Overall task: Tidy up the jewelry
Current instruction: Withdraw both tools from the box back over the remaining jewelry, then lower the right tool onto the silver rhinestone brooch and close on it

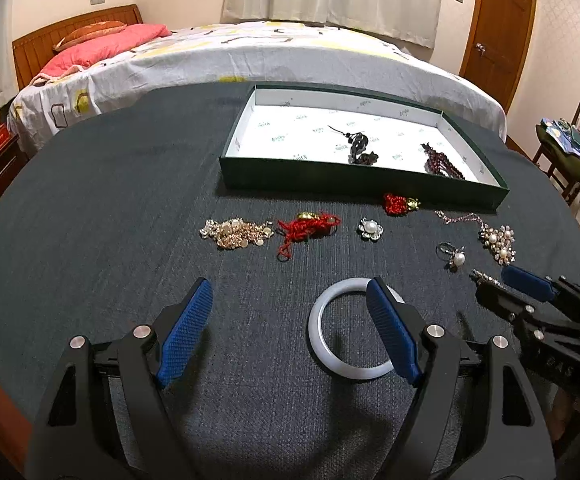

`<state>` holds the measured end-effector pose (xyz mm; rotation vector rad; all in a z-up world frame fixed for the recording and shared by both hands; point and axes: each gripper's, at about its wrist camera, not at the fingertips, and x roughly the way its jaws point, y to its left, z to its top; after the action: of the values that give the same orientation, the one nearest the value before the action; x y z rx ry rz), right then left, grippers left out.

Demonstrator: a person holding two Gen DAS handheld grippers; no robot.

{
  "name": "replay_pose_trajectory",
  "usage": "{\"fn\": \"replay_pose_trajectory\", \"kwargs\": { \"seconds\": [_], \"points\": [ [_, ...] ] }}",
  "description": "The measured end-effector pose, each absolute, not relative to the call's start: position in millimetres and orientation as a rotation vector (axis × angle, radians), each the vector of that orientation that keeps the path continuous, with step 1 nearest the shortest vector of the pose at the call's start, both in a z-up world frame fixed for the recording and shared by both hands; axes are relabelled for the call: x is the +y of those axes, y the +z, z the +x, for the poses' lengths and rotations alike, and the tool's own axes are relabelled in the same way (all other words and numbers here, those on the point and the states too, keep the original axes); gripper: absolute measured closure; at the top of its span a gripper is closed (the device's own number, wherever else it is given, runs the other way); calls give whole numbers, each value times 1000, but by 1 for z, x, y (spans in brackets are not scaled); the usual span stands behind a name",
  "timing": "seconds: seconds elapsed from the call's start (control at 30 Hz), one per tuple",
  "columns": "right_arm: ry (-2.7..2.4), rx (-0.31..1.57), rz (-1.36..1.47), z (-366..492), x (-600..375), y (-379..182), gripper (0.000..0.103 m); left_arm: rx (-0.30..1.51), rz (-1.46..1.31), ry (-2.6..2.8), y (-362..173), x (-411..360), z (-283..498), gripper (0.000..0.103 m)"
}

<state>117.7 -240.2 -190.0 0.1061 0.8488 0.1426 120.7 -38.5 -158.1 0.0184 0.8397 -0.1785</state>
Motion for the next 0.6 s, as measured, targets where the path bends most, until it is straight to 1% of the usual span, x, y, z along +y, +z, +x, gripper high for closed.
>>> {"fn": "replay_pose_trajectory", "kwargs": {
  "seconds": [0.07, 0.1, 0.2, 0.27, 0.53, 0.6],
  "points": [
    [132, 855, 94, 122, -241, -192, 60, 840, 22, -183, -159, -40, 120, 26],
    [134, 861, 92, 123, -241, -193, 70, 841, 25, -185, -160, -41, 120, 26],
    [120, 864, 59, 122, -239, -192, 83, 845, 28, -190, -162, -43, 120, 26],
    [120, 862, 54, 119, -240, -191, 88, 847, 30, -191, -163, -44, 120, 26],
    [114, 851, 52, 110, -240, -188, 90, 853, 38, -202, -166, -49, 117, 26],
    [117, 859, 56, 110, -242, -188, 95, 853, 37, -205, -167, -50, 116, 26]
  ]
}}
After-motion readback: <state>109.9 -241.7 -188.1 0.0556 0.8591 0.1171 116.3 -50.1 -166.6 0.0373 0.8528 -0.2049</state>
